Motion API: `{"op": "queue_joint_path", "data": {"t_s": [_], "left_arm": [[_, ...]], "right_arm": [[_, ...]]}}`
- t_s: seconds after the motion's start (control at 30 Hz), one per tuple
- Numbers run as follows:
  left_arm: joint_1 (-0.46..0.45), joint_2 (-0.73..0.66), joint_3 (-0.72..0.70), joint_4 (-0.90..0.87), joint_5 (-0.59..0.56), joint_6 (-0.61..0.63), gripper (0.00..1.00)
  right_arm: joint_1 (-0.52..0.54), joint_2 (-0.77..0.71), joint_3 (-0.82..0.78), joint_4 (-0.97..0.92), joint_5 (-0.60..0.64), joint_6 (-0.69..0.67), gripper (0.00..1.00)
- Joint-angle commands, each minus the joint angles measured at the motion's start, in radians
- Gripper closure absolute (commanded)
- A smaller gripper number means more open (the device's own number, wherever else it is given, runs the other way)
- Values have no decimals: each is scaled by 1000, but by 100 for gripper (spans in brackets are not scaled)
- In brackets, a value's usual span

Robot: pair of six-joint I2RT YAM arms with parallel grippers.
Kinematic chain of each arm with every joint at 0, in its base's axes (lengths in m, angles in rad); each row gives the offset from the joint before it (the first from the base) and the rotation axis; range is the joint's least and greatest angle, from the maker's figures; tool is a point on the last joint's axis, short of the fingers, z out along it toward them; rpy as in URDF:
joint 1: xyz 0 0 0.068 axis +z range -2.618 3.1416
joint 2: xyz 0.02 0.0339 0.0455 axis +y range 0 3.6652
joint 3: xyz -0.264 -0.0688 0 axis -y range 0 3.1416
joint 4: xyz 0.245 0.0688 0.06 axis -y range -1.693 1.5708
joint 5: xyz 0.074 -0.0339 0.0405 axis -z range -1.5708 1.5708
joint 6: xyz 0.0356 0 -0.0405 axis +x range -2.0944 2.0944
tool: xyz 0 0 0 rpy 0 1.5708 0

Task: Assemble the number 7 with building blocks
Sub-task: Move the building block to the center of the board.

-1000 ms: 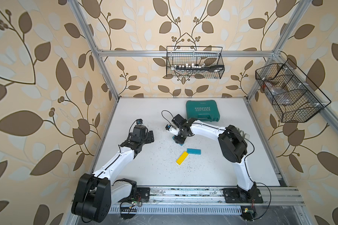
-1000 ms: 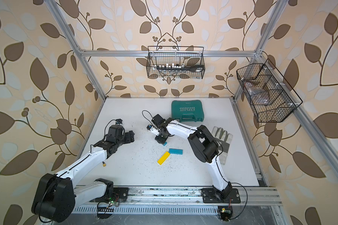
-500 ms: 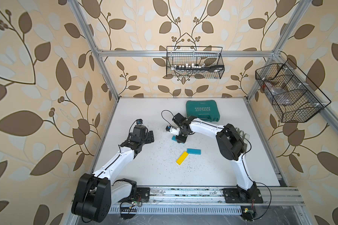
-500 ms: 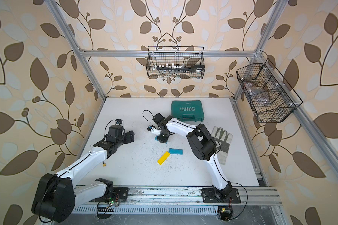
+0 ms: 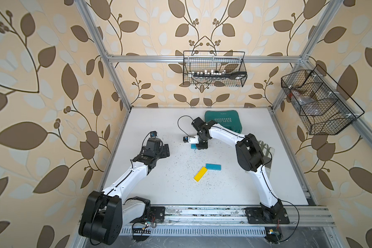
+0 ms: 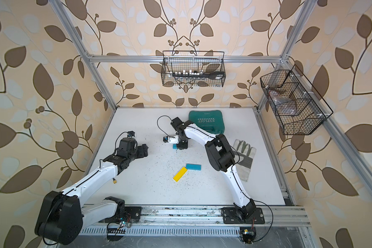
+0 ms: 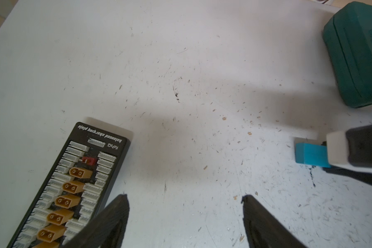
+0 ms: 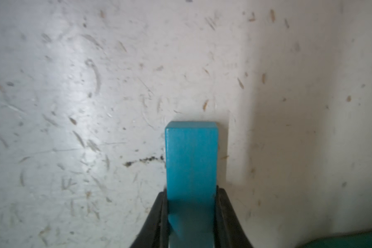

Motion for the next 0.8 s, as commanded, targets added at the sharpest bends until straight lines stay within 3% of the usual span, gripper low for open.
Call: {"op": "queue_joint_path", "data": {"t_s": [0.0, 0.53, 0.77], "left_arm": [[13, 4, 18, 11, 2, 11, 15], [13, 6, 20, 11, 7, 13, 14], [14, 3, 17, 11, 1, 10, 14]], "right_arm": [[-26, 37, 33, -103, -17, -86, 74], [18, -48, -140, 4, -40, -52, 69], [15, -86, -141, 46, 10, -10, 22]]}}
